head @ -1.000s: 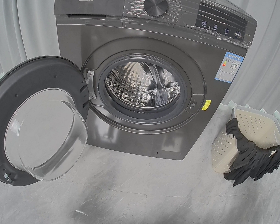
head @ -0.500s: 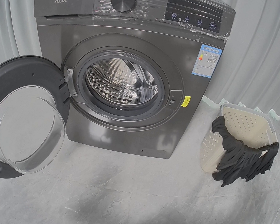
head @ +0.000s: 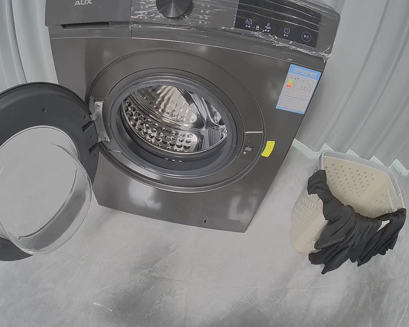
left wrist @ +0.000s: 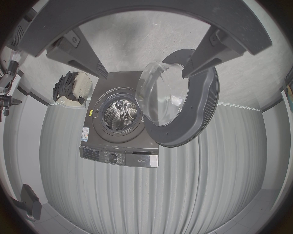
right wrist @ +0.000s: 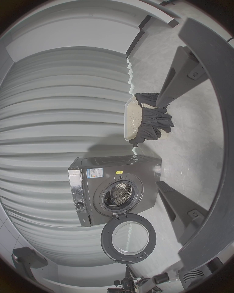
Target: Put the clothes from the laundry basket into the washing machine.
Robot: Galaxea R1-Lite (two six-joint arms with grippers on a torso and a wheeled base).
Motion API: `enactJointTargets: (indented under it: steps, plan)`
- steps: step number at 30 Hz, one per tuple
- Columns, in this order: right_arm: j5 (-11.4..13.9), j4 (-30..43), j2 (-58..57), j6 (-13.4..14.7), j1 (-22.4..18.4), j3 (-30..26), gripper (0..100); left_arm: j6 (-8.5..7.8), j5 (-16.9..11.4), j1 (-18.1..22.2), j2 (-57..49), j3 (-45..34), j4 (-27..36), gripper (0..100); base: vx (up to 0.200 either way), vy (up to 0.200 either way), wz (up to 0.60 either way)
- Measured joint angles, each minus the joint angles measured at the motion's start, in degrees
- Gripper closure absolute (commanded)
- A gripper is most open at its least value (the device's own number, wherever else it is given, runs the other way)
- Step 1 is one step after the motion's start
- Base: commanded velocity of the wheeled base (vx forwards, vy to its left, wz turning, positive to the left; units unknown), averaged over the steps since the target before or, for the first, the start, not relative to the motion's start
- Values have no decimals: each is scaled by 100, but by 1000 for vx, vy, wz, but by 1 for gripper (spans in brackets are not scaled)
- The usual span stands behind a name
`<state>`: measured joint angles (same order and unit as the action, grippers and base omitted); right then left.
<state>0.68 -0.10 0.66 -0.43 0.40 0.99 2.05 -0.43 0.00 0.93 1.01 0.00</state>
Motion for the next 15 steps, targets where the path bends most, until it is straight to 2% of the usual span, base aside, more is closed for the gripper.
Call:
enactJointTargets:
  steps: [10,15]
  plan:
    - [5,2,7,0,0,2,0,-2,-1,0,0,0,0,0,0,-200,0]
    - [0,2,7,0,1,2,0,-63,0,0,0,0,0,0,0,-200,0]
